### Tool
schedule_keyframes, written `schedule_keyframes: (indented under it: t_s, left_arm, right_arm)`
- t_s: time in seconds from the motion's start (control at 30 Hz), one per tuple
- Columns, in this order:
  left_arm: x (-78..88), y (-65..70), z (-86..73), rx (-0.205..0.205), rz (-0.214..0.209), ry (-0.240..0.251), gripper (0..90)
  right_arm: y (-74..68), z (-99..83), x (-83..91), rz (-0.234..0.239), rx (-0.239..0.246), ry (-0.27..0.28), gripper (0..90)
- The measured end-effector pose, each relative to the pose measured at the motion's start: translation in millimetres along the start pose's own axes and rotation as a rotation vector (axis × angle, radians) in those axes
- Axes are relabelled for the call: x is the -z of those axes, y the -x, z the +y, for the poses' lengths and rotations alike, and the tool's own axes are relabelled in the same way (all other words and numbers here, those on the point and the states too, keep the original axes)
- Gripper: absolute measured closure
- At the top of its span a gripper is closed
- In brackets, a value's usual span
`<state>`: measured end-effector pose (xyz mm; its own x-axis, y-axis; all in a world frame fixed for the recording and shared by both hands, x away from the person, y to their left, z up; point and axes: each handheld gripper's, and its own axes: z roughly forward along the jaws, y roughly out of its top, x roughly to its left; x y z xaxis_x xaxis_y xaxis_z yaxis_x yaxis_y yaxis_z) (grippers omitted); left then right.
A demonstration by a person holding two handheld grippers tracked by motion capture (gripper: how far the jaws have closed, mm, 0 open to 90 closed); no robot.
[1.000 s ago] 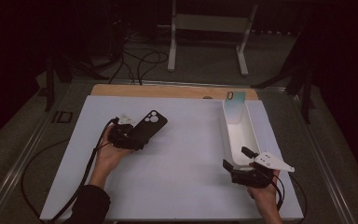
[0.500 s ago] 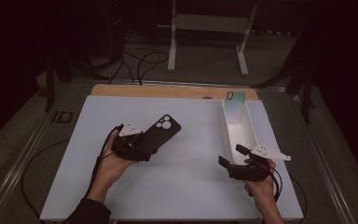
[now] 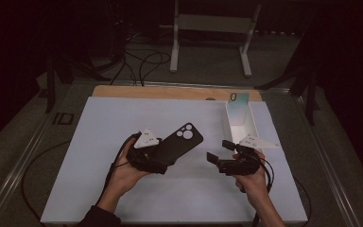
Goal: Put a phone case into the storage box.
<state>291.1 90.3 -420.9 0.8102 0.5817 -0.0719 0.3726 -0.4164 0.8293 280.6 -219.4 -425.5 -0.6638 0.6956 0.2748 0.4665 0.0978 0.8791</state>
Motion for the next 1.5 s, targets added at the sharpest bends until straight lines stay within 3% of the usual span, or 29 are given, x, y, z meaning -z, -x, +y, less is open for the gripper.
schedule_keyframes:
  t_s: [0.17, 0.37, 0.5, 0.57, 0.7, 0.73, 0.77, 0.8, 0.83, 0.87, 0.9, 0.93, 0.97, 1.03, 1.13, 1.3, 1.5]
  left_arm:
    - [-3.4, 11.2, 4.7, -0.02, -0.038, 0.022, 15.2]
    - [-9.8, 22.9, 8.6, -0.053, -0.052, 0.02, 15.1]
    - [-15.2, 28.8, 7.2, -0.07, -0.063, 0.011, 15.1]
    - [-20.2, 34.2, 7.1, -0.092, -0.057, -0.007, 15.0]
    - [-28.1, 41.1, 6.5, -0.111, -0.062, -0.027, 15.0]
    - [-28.1, 41.1, 6.5, -0.111, -0.062, -0.027, 15.1]
    - [-31.5, 43.7, 6.4, -0.117, -0.069, -0.04, 15.1]
    - [-30.6, 44.5, 5.0, -0.126, -0.039, -0.03, 15.3]
    - [-28.3, 42.0, 3.9, -0.105, -0.003, 0.0, 48.7]
    - [-26.6, 36.7, 3.7, -0.053, -0.049, 0.021, 54.5]
    - [-24.7, 34.6, 2.9, -0.051, -0.056, 0.044, 51.9]
    - [-24.1, 35.9, 2.3, -0.072, -0.035, 0.041, 43.1]
    - [-24.4, 37.3, 1.7, -0.082, -0.036, 0.023, 35.8]
    - [-25.6, 40.0, -0.3, -0.093, -0.034, -0.001, 36.2]
    - [-25.7, 37.8, -3.0, -0.076, -0.04, -0.004, 35.3]
    - [-20.6, 29.0, -4.4, -0.028, -0.096, 0.001, 31.5]
    - [-19.8, 24.1, -5.4, 0.009, -0.21, -0.027, 26.5]
  right_arm:
    - [-7.7, 3.6, -10.6, 0.036, -0.016, -0.012, 19.8]
    - [-11.7, 8.3, -16.2, 0.09, -0.061, -0.015, 30.7]
    - [-8.8, 10.0, -15.4, 0.133, -0.104, -0.012, 45.4]
    - [-10.8, 9.7, -16.7, 0.137, -0.095, -0.02, 49.2]
    - [-17.8, 10.0, -20.0, 0.175, -0.075, -0.041, 65.9]
    - [-17.8, 10.0, -20.0, 0.175, -0.075, -0.041, 65.9]
    - [-19.5, 10.1, -20.7, 0.184, -0.071, -0.044, 70.5]
    - [-23.7, 10.1, -21.7, 0.212, -0.046, -0.059, 79.3]
    - [-25.2, 10.2, -21.6, 0.204, -0.033, -0.064, 80.3]
    - [-26.9, 10.2, -21.0, 0.185, -0.005, -0.073, 81.8]
    - [-28.4, 9.5, -21.1, 0.158, 0.025, -0.09, 84.3]
    - [-28.0, 8.4, -21.4, 0.185, -0.001, -0.091, 85.0]
    - [-29.2, 7.6, -21.4, 0.178, 0.003, -0.092, 85.4]
    - [-32.9, 7.0, -21.2, 0.135, 0.05, -0.092, 85.7]
    - [-34.3, 8.4, -21.2, 0.13, 0.059, -0.082, 85.7]
    - [-33.0, 12.8, -16.1, 0.128, 0.086, -0.056, 85.7]
    - [-32.6, 19.1, -8.3, 0.151, 0.109, -0.026, 85.7]
